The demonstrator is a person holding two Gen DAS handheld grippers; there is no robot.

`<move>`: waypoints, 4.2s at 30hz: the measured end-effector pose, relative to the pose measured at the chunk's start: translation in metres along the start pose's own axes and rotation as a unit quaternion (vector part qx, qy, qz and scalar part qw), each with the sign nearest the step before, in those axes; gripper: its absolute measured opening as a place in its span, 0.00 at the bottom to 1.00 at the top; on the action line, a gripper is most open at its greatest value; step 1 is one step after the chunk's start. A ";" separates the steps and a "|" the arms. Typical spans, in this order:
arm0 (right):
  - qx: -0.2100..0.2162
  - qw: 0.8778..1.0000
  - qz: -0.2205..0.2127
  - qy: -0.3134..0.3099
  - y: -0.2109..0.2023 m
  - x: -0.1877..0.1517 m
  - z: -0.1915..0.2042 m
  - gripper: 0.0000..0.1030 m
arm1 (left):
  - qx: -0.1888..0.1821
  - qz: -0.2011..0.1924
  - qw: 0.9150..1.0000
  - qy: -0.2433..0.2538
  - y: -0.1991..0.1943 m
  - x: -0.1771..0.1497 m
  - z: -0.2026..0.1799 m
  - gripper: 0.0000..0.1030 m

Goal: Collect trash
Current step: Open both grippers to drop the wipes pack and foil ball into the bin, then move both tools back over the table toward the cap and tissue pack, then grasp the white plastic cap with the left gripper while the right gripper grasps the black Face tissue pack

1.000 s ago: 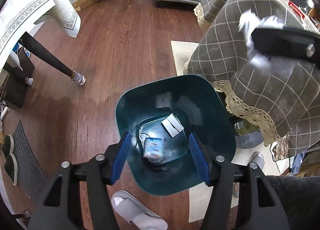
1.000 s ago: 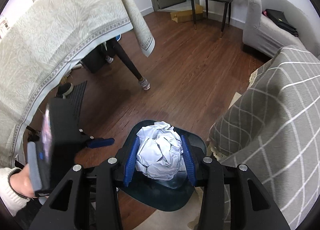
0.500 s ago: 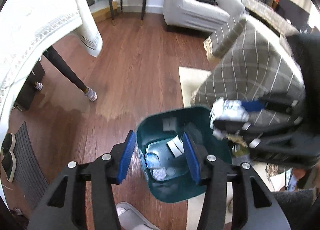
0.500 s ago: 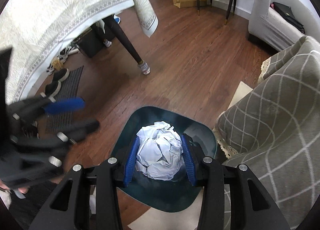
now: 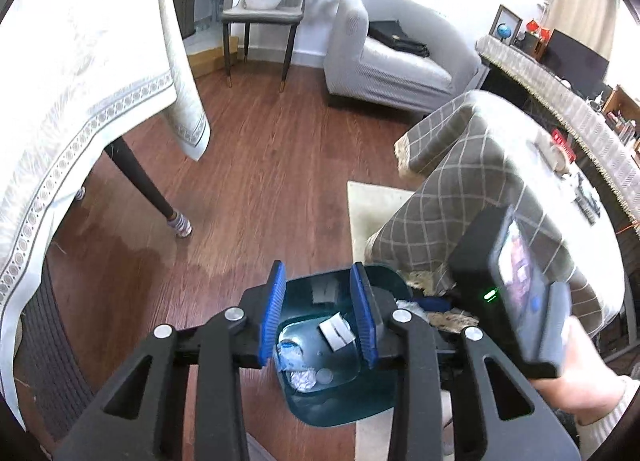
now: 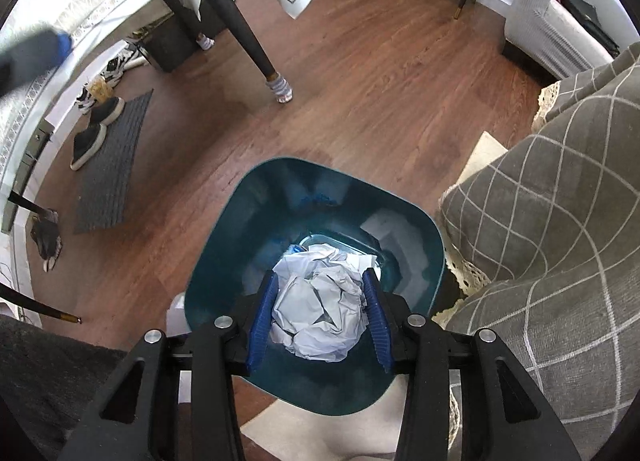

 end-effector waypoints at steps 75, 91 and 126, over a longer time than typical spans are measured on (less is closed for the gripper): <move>-0.076 0.955 -0.263 0.118 -0.237 -0.173 -0.273 0.75 | -0.094 -0.023 0.981 0.169 0.076 0.045 -0.307 0.62; -0.066 0.962 -0.246 0.096 -0.229 -0.181 -0.283 0.78 | -0.100 -0.014 0.977 0.189 0.104 0.053 -0.342 0.40; -0.079 0.972 -0.212 0.064 -0.201 -0.127 -0.270 0.47 | -0.136 -0.023 0.980 0.144 0.088 0.082 -0.290 0.32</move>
Point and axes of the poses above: each gripper's, at about its wrist camera, not at the fingertips, and y roughly the way its jaws point, z to its left, x to its top, the point moved 1 cm from there along y, roughly the way its jaws point, and after that the axes turned 1 degree about y, right-handed, at the moved point
